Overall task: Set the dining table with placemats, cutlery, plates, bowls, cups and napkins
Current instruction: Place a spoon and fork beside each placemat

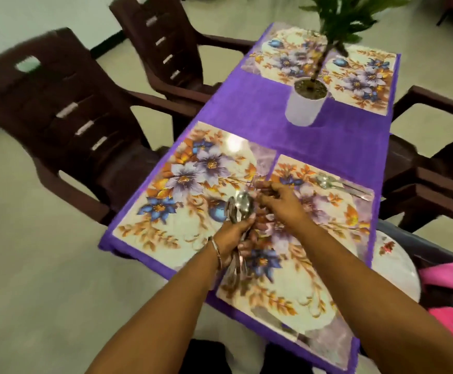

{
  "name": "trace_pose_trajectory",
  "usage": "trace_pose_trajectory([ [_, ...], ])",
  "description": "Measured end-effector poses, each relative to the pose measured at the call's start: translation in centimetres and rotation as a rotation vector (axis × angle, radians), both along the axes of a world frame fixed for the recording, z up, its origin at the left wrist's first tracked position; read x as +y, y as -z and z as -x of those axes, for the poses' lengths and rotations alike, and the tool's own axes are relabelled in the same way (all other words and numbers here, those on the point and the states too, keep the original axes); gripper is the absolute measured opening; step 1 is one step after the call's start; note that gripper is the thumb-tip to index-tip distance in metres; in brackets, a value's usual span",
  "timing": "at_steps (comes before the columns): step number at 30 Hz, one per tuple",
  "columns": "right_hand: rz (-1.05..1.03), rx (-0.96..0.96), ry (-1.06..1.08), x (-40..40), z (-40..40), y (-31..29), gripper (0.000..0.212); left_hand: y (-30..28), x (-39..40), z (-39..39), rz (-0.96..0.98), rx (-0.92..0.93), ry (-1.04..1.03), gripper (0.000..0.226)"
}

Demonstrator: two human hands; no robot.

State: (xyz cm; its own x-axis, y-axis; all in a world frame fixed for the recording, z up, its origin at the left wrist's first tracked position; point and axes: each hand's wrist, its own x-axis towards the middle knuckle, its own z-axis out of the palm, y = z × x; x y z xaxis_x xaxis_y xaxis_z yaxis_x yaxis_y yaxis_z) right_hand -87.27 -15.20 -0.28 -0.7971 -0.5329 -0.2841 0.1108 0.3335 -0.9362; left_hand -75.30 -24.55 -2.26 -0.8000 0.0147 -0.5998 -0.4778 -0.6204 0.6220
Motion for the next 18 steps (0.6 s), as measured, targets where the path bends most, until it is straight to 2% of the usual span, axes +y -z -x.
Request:
trace_pose_trajectory([
  [4,0.089,-0.006,0.013,-5.8,-3.5,-2.4,0.006,-3.3,-6.7,-4.5,0.176,0.007,0.165,0.034],
  [6,0.084,-0.001,0.031,-8.2,-4.4,-3.4,0.007,-4.2,-9.4,-5.9,0.240,-0.008,0.187,0.034],
  [8,0.094,-0.022,0.139,-9.8,-4.2,-3.8,0.011,-4.5,-11.5,-6.7,0.311,-0.030,0.190,0.031],
  [10,0.112,-0.071,0.287,-10.5,-3.5,-3.8,0.018,-4.3,-13.5,-7.4,0.322,-0.043,0.134,0.030],
  [13,0.131,-0.129,0.400,-10.1,-2.4,-3.3,0.007,-2.8,-16.1,-7.3,0.315,-0.074,-0.020,0.028],
  [16,0.151,-0.248,0.506,-9.6,-0.8,-1.0,0.011,-1.3,-17.8,-6.1,0.346,-0.123,-0.180,0.027],
  [18,0.156,-0.331,0.600,-9.5,0.2,0.6,0.011,-1.1,-18.5,-5.1,0.353,-0.135,-0.270,0.039],
])
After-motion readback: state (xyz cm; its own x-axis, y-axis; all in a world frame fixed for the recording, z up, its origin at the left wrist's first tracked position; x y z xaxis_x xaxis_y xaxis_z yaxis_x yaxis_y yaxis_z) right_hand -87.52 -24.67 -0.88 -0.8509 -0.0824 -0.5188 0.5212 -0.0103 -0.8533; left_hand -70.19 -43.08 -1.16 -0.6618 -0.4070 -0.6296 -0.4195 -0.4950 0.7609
